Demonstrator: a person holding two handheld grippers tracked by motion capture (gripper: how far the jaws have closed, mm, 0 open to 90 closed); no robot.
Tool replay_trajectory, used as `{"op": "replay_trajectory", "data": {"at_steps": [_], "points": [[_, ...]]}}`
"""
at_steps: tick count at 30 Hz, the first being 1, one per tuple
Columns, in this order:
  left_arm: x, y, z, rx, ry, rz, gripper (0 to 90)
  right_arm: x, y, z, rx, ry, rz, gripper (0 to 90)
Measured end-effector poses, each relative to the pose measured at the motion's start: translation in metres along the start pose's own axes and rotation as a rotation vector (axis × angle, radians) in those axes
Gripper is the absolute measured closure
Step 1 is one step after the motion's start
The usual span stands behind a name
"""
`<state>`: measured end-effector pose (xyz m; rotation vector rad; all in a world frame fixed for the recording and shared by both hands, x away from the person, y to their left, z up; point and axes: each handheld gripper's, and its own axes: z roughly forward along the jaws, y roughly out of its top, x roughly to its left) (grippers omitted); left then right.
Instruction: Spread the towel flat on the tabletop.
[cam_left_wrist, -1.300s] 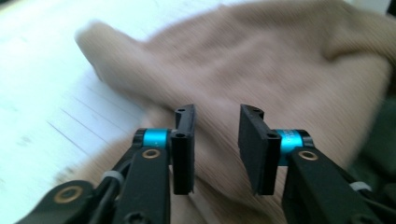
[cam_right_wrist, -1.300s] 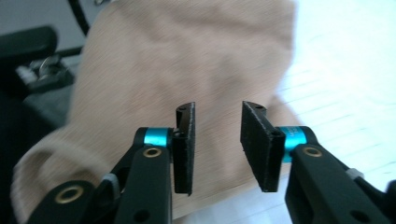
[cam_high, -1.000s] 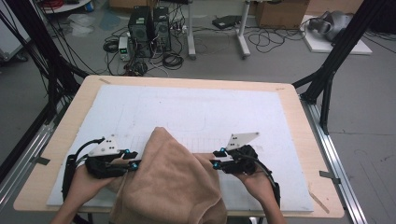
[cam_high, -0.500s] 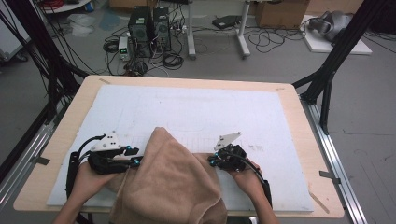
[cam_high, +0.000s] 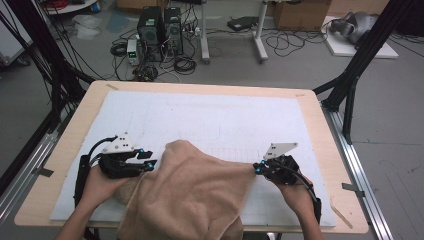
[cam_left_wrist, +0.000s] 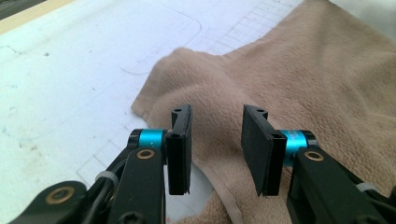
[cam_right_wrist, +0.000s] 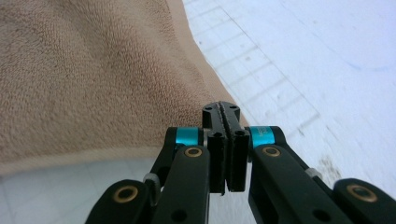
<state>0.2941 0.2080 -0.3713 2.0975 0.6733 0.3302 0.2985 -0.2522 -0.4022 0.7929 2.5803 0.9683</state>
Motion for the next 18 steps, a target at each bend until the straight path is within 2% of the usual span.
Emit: {"op": "replay_trajectory", "data": {"at_steps": [2,4,6,8,9,11,13,15,18], "points": [[0.003,0.003,0.006,0.011,0.007,0.002,63.5,0.002,-0.003,0.001,0.004,0.018,0.001,89.1],[0.008,0.006,0.014,0.021,0.010,0.000,64.4,0.004,-0.004,0.003,-0.021,0.029,0.012,80.7],[0.016,0.007,0.023,0.060,0.014,-0.006,65.5,0.004,-0.004,0.005,-0.046,0.048,0.045,68.3],[0.022,0.007,0.034,0.092,0.013,-0.005,65.5,0.006,-0.003,0.007,-0.070,0.086,0.075,65.4],[0.025,0.007,0.039,0.105,0.008,-0.007,65.2,0.007,-0.002,0.009,-0.082,0.096,0.069,63.7],[0.028,0.005,0.048,0.125,-0.010,-0.015,62.7,0.011,-0.002,0.013,-0.068,0.109,0.061,61.1],[0.030,0.003,0.061,0.175,-0.037,-0.029,57.9,0.013,-0.003,0.018,-0.049,0.113,0.065,57.6],[0.030,0.001,0.071,0.219,-0.032,-0.025,50.3,0.013,-0.005,0.023,-0.026,0.125,0.076,55.9],[0.027,-0.003,0.086,0.283,-0.028,-0.010,49.2,0.017,-0.007,0.030,0.020,0.118,0.069,55.6]]}}
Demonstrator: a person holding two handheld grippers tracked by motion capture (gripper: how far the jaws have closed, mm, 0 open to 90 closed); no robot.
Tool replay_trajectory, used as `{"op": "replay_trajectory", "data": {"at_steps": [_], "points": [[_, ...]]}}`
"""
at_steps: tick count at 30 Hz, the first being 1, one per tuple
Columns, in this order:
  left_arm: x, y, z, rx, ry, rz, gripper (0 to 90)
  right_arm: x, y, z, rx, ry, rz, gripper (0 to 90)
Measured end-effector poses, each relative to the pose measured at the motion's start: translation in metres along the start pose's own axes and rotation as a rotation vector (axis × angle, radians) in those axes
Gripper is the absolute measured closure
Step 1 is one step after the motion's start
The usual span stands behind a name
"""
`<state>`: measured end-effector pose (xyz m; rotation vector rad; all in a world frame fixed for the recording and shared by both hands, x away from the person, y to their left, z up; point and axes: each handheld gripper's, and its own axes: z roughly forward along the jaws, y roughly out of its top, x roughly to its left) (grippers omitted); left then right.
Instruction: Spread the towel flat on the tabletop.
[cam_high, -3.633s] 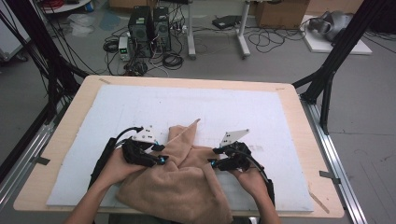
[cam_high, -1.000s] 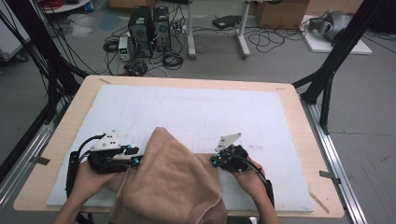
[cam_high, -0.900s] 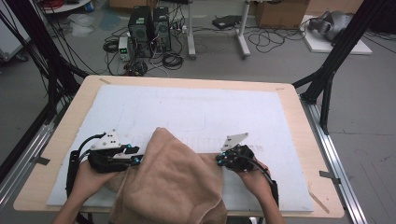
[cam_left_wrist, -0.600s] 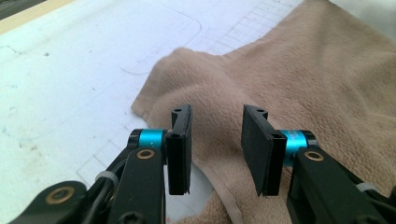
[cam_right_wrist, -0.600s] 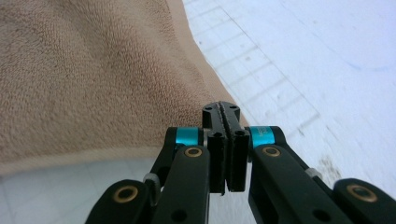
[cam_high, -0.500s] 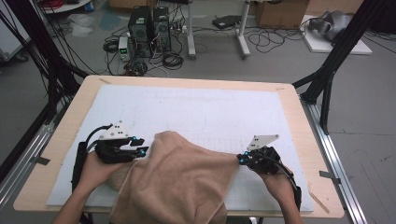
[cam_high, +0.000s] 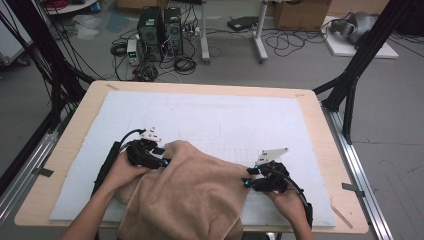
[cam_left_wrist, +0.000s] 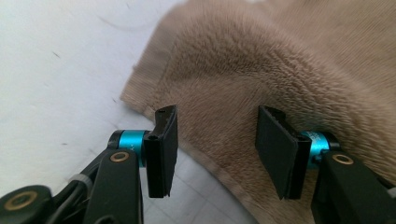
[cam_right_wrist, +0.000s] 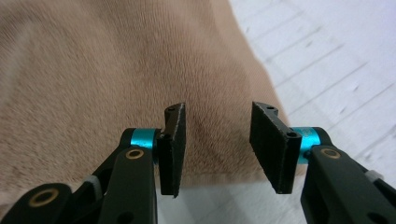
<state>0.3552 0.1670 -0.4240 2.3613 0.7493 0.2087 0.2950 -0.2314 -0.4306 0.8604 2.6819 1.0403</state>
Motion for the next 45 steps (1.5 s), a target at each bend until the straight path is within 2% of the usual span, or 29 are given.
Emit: {"op": "replay_trajectory", "data": {"at_steps": [1,5,9,11,15,17,22,23,28,35,38,45], "points": [[-0.001,0.000,0.004,0.021,0.000,0.005,49.7,0.001,-0.001,0.003,0.019,-0.007,-0.008,55.7],[-0.004,0.001,0.007,0.016,0.008,0.021,53.2,0.005,-0.004,0.005,0.002,-0.037,-0.003,58.7],[-0.007,0.002,0.006,0.022,-0.015,0.043,67.4,0.003,-0.005,0.006,-0.008,-0.032,0.004,65.6],[-0.006,0.002,0.007,0.015,-0.031,0.019,72.1,0.001,-0.005,0.006,-0.018,-0.026,0.015,69.9],[-0.005,0.002,0.007,0.015,-0.047,0.012,80.9,-0.004,-0.007,0.006,-0.036,-0.006,0.026,78.2],[-0.007,0.002,0.007,0.023,-0.037,0.034,83.9,-0.005,-0.005,0.006,-0.030,-0.002,0.019,82.3],[-0.010,0.002,0.001,0.035,0.015,0.063,85.4,-0.003,-0.001,0.006,-0.007,-0.006,-0.026,84.6],[-0.010,0.001,-0.002,0.023,0.023,0.046,85.4,-0.003,-0.001,0.006,-0.009,-0.004,-0.026,84.8],[-0.005,-0.002,-0.027,-0.060,0.062,0.024,85.7,-0.004,0.005,0.000,-0.043,-0.007,-0.035,84.9],[0.002,-0.008,-0.055,-0.154,0.123,-0.009,85.8,-0.006,0.025,-0.015,-0.074,-0.041,-0.072,84.9],[0.003,-0.006,-0.065,-0.178,0.145,-0.005,85.8,-0.007,0.035,-0.021,-0.082,-0.054,-0.087,84.9],[0.011,-0.002,-0.082,-0.221,0.167,-0.018,85.8,-0.012,0.055,-0.030,-0.085,-0.074,-0.123,85.0]]}}
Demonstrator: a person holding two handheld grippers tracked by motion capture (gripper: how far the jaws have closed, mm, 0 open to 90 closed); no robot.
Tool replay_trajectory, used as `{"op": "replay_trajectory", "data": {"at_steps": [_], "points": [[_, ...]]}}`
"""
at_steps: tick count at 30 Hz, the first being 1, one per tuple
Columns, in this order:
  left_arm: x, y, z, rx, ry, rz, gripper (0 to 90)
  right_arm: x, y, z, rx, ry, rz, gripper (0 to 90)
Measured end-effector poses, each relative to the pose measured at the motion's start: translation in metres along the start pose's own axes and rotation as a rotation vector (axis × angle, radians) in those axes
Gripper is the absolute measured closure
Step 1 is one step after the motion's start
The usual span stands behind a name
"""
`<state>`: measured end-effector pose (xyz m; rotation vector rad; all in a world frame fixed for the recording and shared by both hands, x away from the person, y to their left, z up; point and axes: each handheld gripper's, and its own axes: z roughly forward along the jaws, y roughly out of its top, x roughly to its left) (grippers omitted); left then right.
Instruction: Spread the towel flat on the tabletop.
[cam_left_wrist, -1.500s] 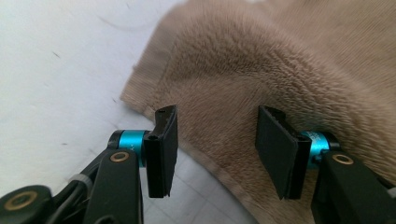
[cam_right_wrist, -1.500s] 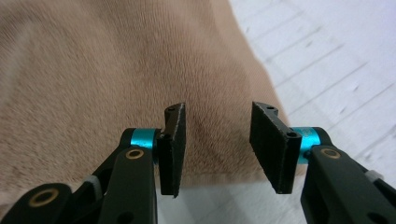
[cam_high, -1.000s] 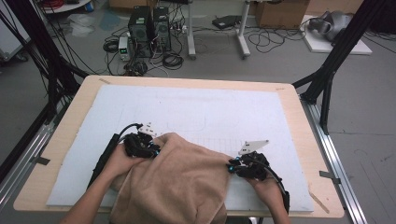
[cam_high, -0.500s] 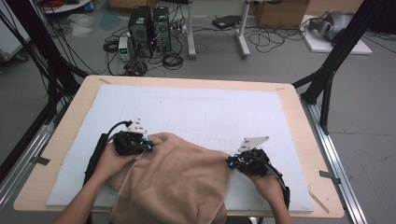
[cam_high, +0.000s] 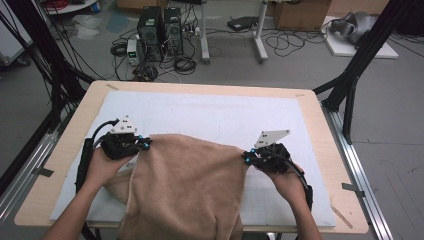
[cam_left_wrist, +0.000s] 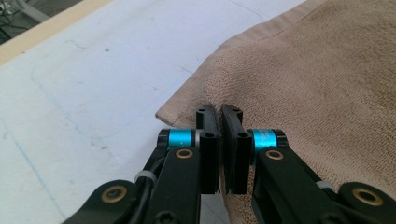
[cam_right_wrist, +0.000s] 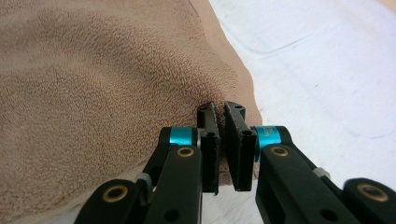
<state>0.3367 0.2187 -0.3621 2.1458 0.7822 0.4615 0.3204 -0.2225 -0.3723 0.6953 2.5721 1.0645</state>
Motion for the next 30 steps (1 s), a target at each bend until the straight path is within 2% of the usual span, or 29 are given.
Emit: {"op": "replay_trajectory", "data": {"at_steps": [3,5,7,9,11,12,13,14,17,18,21,23,25,28,30], "points": [[0.014,0.009,0.001,-0.017,0.027,-0.025,85.9,-0.013,0.013,-0.003,0.007,-0.026,-0.011,85.4],[0.027,0.023,0.003,-0.027,0.044,-0.046,86.0,-0.031,0.027,-0.005,-0.006,-0.034,0.001,85.6],[0.043,0.045,0.004,-0.061,0.088,-0.064,86.1,-0.053,0.047,-0.008,-0.013,-0.061,-0.001,85.6],[0.063,0.077,0.006,-0.098,0.156,-0.079,86.0,-0.080,0.077,-0.011,-0.034,-0.114,-0.002,85.5],[0.078,0.104,0.007,-0.113,0.242,-0.110,83.9,-0.109,0.106,-0.015,-0.066,-0.201,0.061,78.7],[0.082,0.111,0.009,-0.118,0.264,-0.137,77.0,-0.120,0.116,-0.016,-0.071,-0.243,0.113,65.8],[0.085,0.114,0.010,-0.124,0.239,-0.161,65.8,-0.128,0.121,-0.016,-0.072,-0.268,0.167,59.0],[0.085,0.113,0.010,-0.126,0.216,-0.157,60.6,-0.132,0.122,-0.015,-0.084,-0.239,0.194,59.4],[0.077,0.097,0.014,-0.100,0.181,-0.101,60.8,-0.120,0.112,-0.007,-0.075,-0.200,0.143,59.1],[0.073,0.086,0.016,-0.088,0.172,-0.089,60.8,-0.116,0.107,-0.005,-0.075,-0.184,0.136,58.7],[0.064,0.059,0.017,-0.082,0.130,-0.098,60.7,-0.098,0.082,0.003,-0.059,-0.130,0.136,57.6],[0.057,0.044,0.015,-0.082,0.104,-0.097,60.2,-0.084,0.070,0.006,-0.050,-0.119,0.118,56.9],[0.048,0.030,0.012,-0.087,0.087,-0.097,59.3,-0.068,0.060,0.005,-0.071,-0.085,0.116,55.7],[0.036,0.013,0.006,-0.095,0.065,-0.092,57.1,-0.044,0.047,0.003,-0.086,-0.059,0.074,54.2],[0.029,0.003,0.001,-0.097,0.052,-0.082,55.5,-0.030,0.039,0.001,-0.096,-0.034,0.070,52.0]]}}
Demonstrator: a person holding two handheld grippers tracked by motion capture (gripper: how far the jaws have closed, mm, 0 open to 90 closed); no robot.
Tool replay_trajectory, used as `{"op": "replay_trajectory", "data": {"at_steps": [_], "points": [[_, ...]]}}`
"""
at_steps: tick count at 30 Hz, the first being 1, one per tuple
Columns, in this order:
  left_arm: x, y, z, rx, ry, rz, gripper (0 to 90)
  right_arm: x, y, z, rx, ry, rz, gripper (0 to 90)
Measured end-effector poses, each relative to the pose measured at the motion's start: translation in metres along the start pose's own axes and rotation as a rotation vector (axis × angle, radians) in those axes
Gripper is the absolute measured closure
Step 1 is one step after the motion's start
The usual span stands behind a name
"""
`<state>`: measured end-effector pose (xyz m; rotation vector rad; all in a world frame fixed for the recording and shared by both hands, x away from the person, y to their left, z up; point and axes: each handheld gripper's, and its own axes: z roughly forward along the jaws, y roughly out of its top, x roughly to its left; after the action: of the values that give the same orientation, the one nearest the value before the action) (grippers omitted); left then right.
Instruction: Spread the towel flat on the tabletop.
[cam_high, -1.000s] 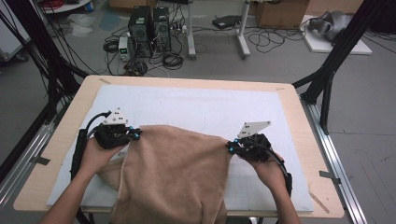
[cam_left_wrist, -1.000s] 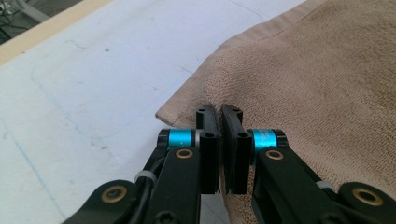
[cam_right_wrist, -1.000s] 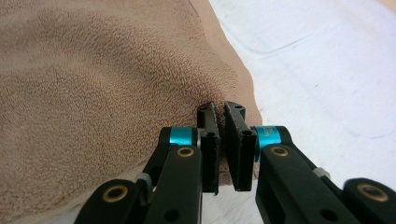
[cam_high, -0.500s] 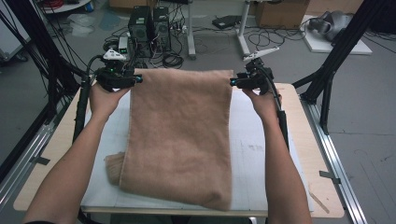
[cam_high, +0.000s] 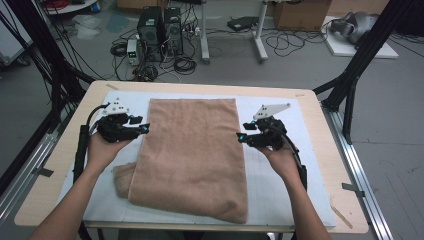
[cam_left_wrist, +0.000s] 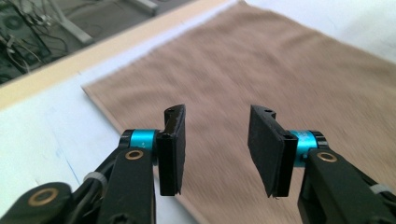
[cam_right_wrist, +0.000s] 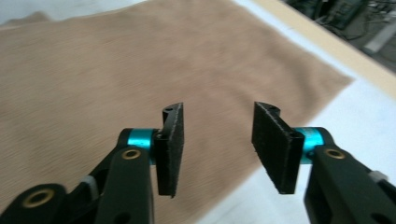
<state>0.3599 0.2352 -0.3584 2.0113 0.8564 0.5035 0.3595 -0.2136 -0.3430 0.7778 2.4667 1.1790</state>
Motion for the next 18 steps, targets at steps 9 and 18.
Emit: {"op": "replay_trajectory", "data": {"at_steps": [9,18], "points": [[-0.030,-0.038,-0.026,-0.036,-0.050,0.017,50.8,0.034,-0.035,-0.007,-0.031,0.065,0.008,44.5],[-0.063,-0.068,-0.040,-0.022,-0.111,0.064,45.0,0.063,-0.060,-0.010,-0.026,0.108,-0.010,41.8]]}}
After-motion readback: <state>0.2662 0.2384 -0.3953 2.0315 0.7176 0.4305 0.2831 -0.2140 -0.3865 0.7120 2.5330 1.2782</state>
